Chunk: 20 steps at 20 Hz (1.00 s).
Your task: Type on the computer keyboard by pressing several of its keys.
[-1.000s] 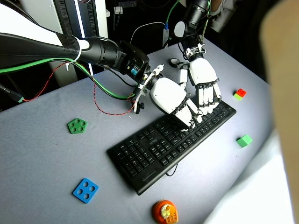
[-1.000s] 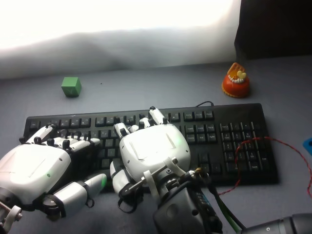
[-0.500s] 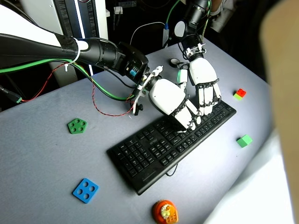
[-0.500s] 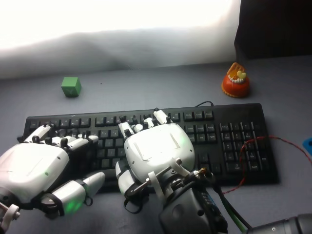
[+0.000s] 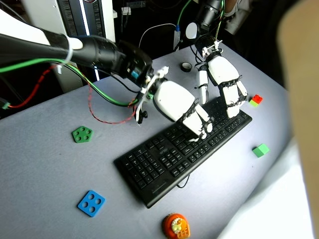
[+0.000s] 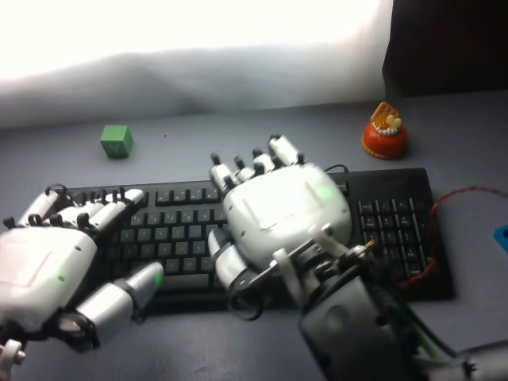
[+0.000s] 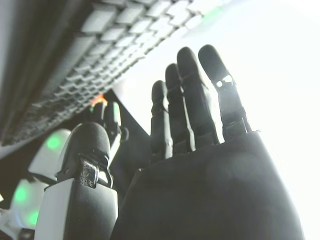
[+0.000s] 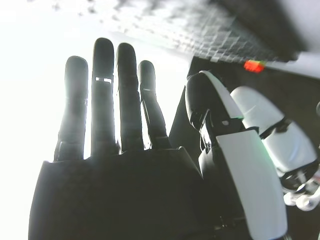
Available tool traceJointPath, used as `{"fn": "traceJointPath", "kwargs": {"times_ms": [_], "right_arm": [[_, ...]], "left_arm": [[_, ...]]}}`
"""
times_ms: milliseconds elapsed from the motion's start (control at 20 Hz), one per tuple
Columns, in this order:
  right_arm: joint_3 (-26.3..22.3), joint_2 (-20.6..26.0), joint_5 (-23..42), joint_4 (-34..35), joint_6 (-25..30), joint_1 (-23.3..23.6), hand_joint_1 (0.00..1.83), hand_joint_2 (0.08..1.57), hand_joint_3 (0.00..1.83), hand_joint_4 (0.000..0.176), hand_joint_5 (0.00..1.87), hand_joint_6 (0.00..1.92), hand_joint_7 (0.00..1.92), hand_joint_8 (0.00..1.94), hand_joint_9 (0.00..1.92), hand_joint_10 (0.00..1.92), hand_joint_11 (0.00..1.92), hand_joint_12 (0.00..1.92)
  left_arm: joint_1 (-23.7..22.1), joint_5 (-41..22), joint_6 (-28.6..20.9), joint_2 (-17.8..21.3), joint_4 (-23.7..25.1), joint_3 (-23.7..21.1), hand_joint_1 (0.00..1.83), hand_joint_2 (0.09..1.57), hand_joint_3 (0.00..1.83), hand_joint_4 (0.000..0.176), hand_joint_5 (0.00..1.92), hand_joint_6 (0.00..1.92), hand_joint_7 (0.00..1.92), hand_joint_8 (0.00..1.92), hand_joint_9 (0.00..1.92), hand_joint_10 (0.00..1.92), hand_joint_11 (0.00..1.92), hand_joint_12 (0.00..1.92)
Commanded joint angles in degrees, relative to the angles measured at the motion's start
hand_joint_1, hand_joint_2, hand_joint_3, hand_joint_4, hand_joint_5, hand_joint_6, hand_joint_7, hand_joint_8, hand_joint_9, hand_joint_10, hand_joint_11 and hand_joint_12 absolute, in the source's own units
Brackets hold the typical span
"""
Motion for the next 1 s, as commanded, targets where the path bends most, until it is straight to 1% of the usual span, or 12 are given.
{"fn": "traceJointPath", "kwargs": {"times_ms": [0,50,100,150,250,450,500,550,600,650,700,950], "right_arm": [[-0.8,0.7,2.7,-5.0,-0.7,0.6,0.23,1.53,0.0,0.0,0.18,0.53,0.52,0.01,0.31,0.84,0.0,1.67],[-1.8,2.3,1.6,-5.0,-1.6,0.8,0.23,1.53,0.0,0.0,0.18,0.53,0.52,0.01,0.31,0.84,0.0,1.67],[-2.8,4.1,0.1,-5.0,-2.3,0.9,0.23,1.53,0.0,0.0,0.19,0.53,0.53,0.01,0.32,0.84,0.0,1.67],[-3.9,6.4,-2.1,-5.0,-2.4,1.1,0.21,1.53,0.0,0.0,0.19,0.55,0.53,0.01,0.32,0.83,0.0,1.68],[-5.2,9.7,-4.0,-5.0,-2.5,1.3,0.2,1.54,0.0,0.0,0.18,0.55,0.53,0.01,0.32,0.82,0.0,1.67],[-7.6,14.5,-5.3,-5.1,-2.7,1.3,0.17,1.55,0.0,0.0,0.17,0.56,0.53,0.01,0.32,0.81,0.0,1.65],[-8.0,15.0,-5.3,-5.1,-2.7,1.2,0.16,1.55,0.01,0.0,0.17,0.56,0.53,0.01,0.32,0.82,0.0,1.67],[-8.5,15.5,-5.3,-5.2,-2.8,1.2,0.14,1.55,0.01,0.0,0.16,0.57,0.53,0.0,0.32,0.82,0.0,1.67],[-9.0,16.0,-5.2,-5.6,-2.8,1.2,0.17,1.55,0.0,0.0,0.15,0.57,0.52,0.0,0.31,0.83,0.0,1.67],[-9.4,16.2,-5.1,-6.1,-2.8,1.2,0.21,1.54,0.0,0.0,0.18,0.58,0.55,0.01,0.33,0.83,0.0,1.67],[-9.5,16.3,-5.0,-6.2,-2.8,1.3,0.25,1.53,0.0,0.0,0.19,0.58,0.55,0.01,0.33,0.82,0.0,1.67],[-10.2,17.0,-4.7,-6.2,-3.3,1.8,0.23,1.53,0.0,0.0,0.17,0.57,0.53,0.0,0.32,0.81,0.0,1.66]], "left_arm": [[-0.2,7.4,-0.3,-0.1,2.5,0.2,0.87,1.13,0.0,0.061,0.12,0.0,0.22,0.0,0.26,0.0,0.0,1.05],[-0.2,7.4,-0.3,-0.5,2.5,0.1,0.87,1.13,0.0,0.061,0.12,0.0,0.22,0.0,0.26,0.0,0.0,1.05],[-0.2,7.4,-0.2,-1.1,2.5,0.2,1.03,1.08,0.0,0.064,0.1,0.0,0.16,0.0,0.19,0.0,0.0,0.91],[-0.4,7.6,0.1,-1.9,2.5,0.6,1.11,1.07,0.0,0.065,0.1,0.0,0.12,0.0,0.15,0.0,0.0,0.82],[-0.7,7.6,0.2,-2.9,2.5,1.1,1.13,1.06,0.0,0.067,0.09,0.0,0.09,0.0,0.13,0.0,0.0,0.8],[-1.3,7.0,0.2,-3.0,2.5,2.3,1.11,1.05,0.0,0.066,0.1,0.01,0.11,0.01,0.15,0.01,0.0,0.8],[-1.4,6.9,0.2,-3.0,2.5,2.5,1.03,1.06,0.0,0.058,0.11,0.01,0.14,0.01,0.17,0.01,0.0,0.86],[-1.4,6.9,0.2,-3.0,2.5,2.7,0.88,1.1,0.01,0.058,0.11,0.01,0.16,0.01,0.19,0.02,0.0,0.9],[-1.4,6.9,0.1,-3.0,2.5,2.9,0.65,1.14,0.02,0.055,0.11,0.0,0.18,0.01,0.21,0.02,0.0,0.94],[-1.5,6.9,0.1,-2.9,2.5,3.0,0.2,1.25,0.01,0.045,0.14,0.01,0.21,0.0,0.24,0.02,0.0,0.9],[-1.6,6.8,0.1,-2.9,2.5,3.1,0.04,1.27,0.01,0.038,0.18,0.01,0.24,0.01,0.26,0.02,0.0,0.93],[-1.7,6.5,0.1,-3.6,2.5,3.6,0.0,1.24,0.0,0.036,0.19,0.01,0.25,0.0,0.26,0.01,0.0,0.91]]}}
